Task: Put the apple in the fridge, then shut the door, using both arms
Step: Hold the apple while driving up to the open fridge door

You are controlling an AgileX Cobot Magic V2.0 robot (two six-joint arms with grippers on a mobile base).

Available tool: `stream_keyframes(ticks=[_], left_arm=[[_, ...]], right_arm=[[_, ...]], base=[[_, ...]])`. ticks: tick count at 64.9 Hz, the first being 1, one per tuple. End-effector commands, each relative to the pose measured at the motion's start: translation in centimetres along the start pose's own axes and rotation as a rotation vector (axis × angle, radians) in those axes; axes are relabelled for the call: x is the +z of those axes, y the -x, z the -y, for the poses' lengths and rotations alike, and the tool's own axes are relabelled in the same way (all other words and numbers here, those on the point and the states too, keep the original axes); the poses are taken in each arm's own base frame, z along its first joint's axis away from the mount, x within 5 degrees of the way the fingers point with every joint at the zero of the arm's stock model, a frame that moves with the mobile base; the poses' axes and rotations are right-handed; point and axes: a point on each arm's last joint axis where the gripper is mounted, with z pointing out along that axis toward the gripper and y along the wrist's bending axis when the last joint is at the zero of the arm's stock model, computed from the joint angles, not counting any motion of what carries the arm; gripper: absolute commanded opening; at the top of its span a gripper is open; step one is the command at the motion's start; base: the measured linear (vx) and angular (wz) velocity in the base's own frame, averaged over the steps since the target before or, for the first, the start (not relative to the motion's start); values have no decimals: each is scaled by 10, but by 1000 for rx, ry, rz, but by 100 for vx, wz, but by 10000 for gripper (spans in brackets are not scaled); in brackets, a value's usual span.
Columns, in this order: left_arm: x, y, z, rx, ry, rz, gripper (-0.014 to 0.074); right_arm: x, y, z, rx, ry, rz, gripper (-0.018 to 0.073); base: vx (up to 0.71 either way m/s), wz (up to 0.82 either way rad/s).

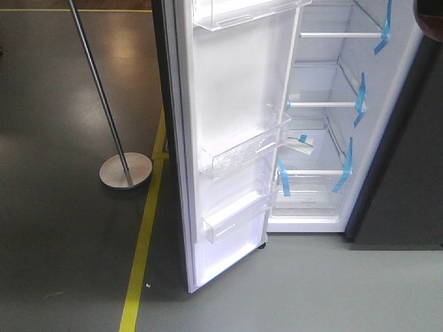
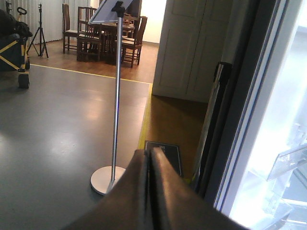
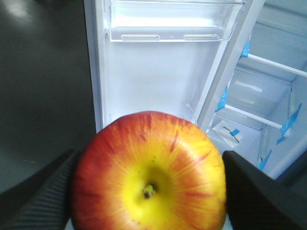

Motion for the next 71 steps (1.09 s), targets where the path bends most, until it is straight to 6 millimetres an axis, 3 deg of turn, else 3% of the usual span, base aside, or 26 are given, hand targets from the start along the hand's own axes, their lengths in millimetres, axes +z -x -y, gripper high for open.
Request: stream_keyframes(ticks=[1,71], left_arm=[[-3,13,4,-13,-32,105,-7],[-3,13,4,-13,-32,105,-7]], right_arm=[[-17,14,-2,-9,-26,127,70],[-17,14,-2,-9,-26,127,70]], base=[[12,-1],[10,-2]])
